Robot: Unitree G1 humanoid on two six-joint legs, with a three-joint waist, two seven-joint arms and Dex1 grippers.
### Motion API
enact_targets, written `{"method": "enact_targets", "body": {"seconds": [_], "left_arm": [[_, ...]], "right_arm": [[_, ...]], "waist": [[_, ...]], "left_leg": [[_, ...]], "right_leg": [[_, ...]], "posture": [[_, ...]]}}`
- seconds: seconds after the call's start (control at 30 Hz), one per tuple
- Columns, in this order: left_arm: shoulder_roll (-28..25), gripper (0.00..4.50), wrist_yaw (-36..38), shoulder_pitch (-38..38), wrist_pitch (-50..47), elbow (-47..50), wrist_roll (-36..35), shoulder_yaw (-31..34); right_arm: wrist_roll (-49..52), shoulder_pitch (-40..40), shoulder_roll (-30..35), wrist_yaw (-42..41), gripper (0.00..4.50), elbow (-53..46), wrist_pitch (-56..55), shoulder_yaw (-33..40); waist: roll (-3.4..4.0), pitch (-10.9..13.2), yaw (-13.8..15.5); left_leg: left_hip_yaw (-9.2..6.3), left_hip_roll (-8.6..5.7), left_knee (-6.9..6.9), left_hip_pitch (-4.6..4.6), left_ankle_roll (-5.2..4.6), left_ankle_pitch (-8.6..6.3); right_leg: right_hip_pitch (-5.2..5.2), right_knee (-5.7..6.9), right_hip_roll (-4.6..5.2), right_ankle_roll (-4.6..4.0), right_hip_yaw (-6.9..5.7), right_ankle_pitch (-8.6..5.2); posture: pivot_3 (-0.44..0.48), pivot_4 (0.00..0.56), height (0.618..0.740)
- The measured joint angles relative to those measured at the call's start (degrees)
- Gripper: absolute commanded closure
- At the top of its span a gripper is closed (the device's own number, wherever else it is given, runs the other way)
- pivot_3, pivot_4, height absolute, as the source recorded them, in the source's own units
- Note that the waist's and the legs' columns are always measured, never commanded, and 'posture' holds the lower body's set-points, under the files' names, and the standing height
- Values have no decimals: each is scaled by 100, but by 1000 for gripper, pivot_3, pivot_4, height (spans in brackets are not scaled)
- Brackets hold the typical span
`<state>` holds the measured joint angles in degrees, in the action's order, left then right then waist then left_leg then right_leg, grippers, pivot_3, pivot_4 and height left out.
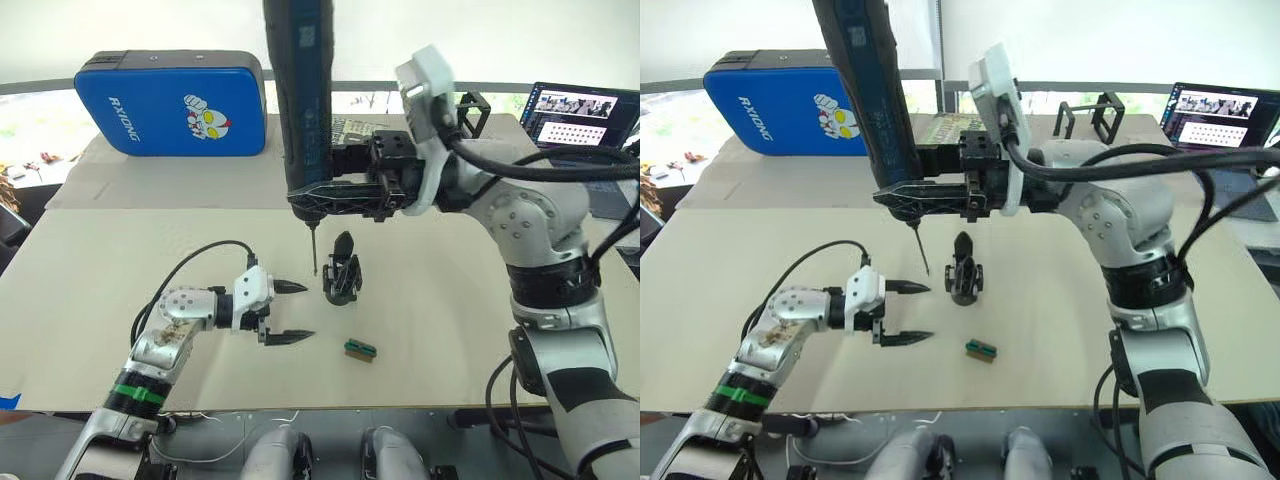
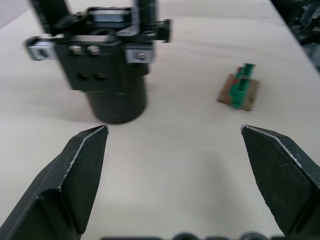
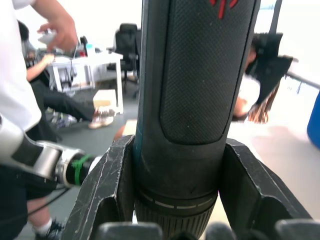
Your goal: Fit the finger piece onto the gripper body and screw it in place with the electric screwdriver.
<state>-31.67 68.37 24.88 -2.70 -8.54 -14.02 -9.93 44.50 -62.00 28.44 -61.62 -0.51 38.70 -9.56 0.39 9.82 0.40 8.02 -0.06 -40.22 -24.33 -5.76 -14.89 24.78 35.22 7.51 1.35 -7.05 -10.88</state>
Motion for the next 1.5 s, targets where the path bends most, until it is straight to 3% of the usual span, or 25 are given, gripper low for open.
{"method": "enact_targets", "body": {"seconds": [0.47, 1.5], "left_arm": [[429, 0, 230, 697, 463, -1264, 364, -168], [593, 0, 300, 919, 548, -1482, 494, -231]], "right_arm": [[-933, -4, -232, -473, 2565, 847, -366, -23], [-1235, 196, -251, -705, 2565, 981, -420, -11]], "waist": [[0, 0, -94], [-1, 0, -115]], "left_leg": [[17, 0, -1, -8, -1, 2], [22, 1, -13, -12, 4, 6]], "right_leg": [[9, 20, -10, 5, 1, 0], [29, 56, -2, 3, 13, 0]], "posture": [[0, 150, 740], [0, 150, 740]]}}
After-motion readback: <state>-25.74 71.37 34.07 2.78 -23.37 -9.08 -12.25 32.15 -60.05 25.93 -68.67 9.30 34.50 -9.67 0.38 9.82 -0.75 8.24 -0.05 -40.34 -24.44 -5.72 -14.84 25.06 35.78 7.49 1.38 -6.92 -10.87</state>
